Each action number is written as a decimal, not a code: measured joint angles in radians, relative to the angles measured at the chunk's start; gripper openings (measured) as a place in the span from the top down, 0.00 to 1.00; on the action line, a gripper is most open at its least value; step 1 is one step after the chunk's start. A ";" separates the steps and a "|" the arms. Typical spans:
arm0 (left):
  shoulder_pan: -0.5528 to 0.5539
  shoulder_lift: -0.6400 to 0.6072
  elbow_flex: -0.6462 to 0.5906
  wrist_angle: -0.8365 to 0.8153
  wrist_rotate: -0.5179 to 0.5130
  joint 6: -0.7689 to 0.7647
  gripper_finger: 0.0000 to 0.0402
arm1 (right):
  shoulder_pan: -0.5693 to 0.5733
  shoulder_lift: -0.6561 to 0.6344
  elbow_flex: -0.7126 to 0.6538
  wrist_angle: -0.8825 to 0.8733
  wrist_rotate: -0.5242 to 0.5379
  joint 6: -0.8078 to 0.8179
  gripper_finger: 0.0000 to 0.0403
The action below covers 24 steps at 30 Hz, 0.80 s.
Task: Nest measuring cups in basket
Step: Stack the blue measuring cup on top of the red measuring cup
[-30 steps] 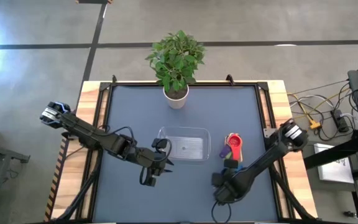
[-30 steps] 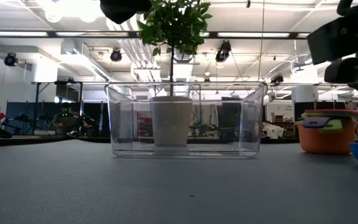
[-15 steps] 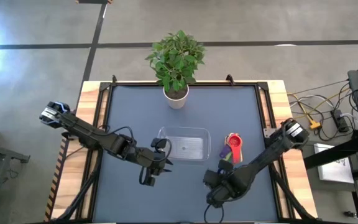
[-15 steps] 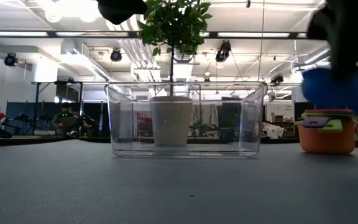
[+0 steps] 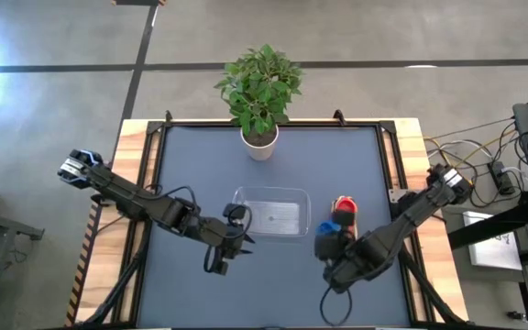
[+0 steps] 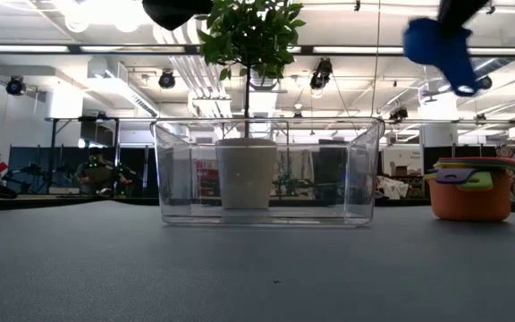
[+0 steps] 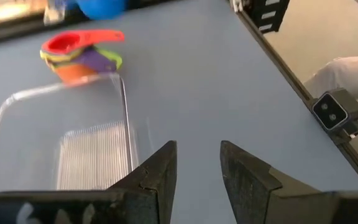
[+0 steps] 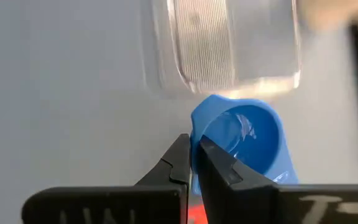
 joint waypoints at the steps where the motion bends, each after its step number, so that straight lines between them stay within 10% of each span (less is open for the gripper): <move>1: 0.000 0.000 0.000 0.014 0.000 0.017 0.74 | 0.001 -0.002 0.000 0.047 0.007 -0.051 0.98; 10: 0.000 0.000 -0.003 0.232 0.052 0.227 0.70 | 0.014 -0.011 0.001 0.555 -0.054 -0.485 0.98; 24: -0.001 0.001 -0.018 0.328 0.158 0.309 0.32 | 0.016 -0.011 0.000 0.928 -0.210 -0.840 0.98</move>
